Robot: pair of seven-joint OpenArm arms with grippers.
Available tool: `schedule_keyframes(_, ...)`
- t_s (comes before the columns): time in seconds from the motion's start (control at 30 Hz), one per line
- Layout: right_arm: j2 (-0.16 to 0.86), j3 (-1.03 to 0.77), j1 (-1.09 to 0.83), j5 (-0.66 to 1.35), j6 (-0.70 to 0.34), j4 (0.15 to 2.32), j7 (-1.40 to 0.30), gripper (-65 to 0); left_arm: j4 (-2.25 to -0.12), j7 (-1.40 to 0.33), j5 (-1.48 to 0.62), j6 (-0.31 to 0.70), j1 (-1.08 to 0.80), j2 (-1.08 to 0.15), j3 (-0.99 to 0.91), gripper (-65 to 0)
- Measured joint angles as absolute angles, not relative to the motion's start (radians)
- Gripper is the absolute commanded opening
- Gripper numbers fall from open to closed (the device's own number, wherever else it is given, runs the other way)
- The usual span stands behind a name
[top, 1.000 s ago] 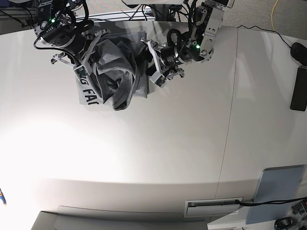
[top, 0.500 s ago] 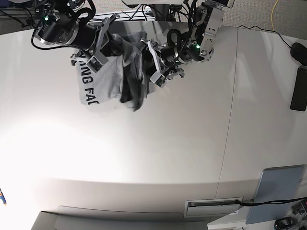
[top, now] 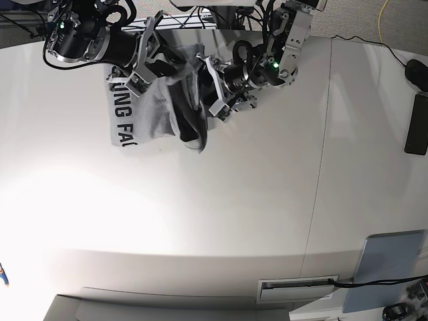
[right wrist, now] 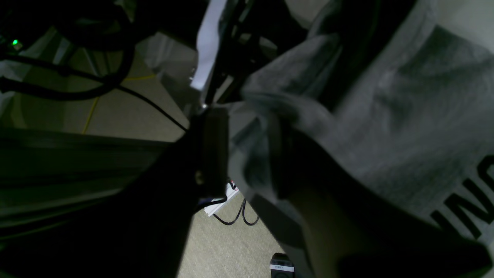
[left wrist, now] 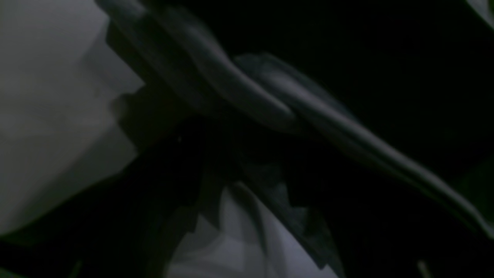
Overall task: Fold the T-shirt properly
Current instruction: 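Press the folded bundle down with the right gripper while the left gripper holds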
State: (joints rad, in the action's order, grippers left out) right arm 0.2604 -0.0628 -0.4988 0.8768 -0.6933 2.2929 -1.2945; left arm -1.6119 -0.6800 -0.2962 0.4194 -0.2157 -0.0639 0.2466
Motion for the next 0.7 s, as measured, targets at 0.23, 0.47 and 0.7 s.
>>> schedule_keyframes(0.23,0.280,-0.160,-0.482,0.882,-0.694,2.293,-1.294,-46.1,-1.715,-0.852,-0.258,0.415,-0.220,-0.070,0.247,-31.5)
schedule_keyframes(0.47,0.282,-0.391,-0.432,0.865,-0.654,2.293,-1.275,-46.1,-1.849,-0.892,-0.254,0.412,-0.221,-0.075,0.241,-31.5)
schedule_keyframes(0.7,0.282,-0.283,-0.432,0.884,-0.655,2.293,-1.298,-46.1,-1.884,-0.891,-0.277,0.410,-0.224,-0.075,0.242,-31.5)
